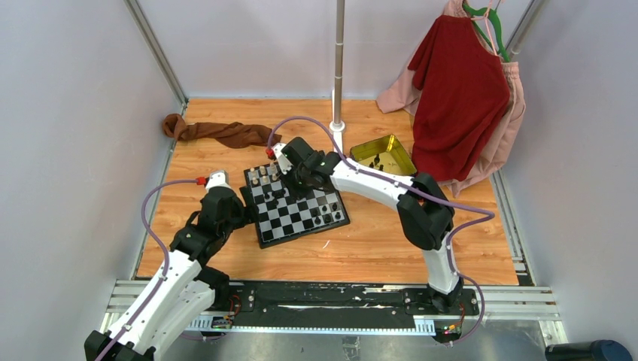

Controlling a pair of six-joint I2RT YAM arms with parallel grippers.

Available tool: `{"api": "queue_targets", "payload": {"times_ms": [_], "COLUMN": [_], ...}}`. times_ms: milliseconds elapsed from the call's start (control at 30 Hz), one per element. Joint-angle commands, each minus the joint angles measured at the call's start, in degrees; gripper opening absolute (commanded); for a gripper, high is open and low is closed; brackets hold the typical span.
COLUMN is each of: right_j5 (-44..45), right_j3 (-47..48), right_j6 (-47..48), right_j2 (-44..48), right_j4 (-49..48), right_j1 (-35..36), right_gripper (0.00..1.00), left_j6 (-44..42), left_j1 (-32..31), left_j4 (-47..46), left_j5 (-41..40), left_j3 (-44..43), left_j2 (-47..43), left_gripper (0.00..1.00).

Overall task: Set up the chess pieces on the board
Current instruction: Pick up the chess piece from the chessboard, then place the chess piece on the chessboard.

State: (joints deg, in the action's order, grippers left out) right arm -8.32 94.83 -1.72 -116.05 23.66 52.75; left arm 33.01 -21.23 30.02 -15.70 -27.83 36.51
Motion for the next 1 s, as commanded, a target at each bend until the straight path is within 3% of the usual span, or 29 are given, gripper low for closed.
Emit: {"api": "queue_targets", "payload": {"times_ms": [0,367,967], "right_j5": [1.01,1.84,1.40], "right_j3": [-4.07,-10.77,-9.94], "right_j6": [0.25,-2.31,-3.56], "right_j2": [4.41,8.35,5.68], "right_j4": [2.36,3.73,4.99], "right_j1": [2.42,6.49,7.80], "right_gripper": [0.00,0.00,0.00], "left_j6": [0.38,0.87,0.90], "left_j1": [-0.56,-0.56,-0.56], "left_j4": [-0.23,0.29,-0.14], "left_j5": [-1.07,-1.17,-0.81], "left_j3": [-0.02,-0.02,0.39], "left_j2": [-1.03,-2.13,-2.45], "left_gripper": [0.88,0.88,0.88]}}
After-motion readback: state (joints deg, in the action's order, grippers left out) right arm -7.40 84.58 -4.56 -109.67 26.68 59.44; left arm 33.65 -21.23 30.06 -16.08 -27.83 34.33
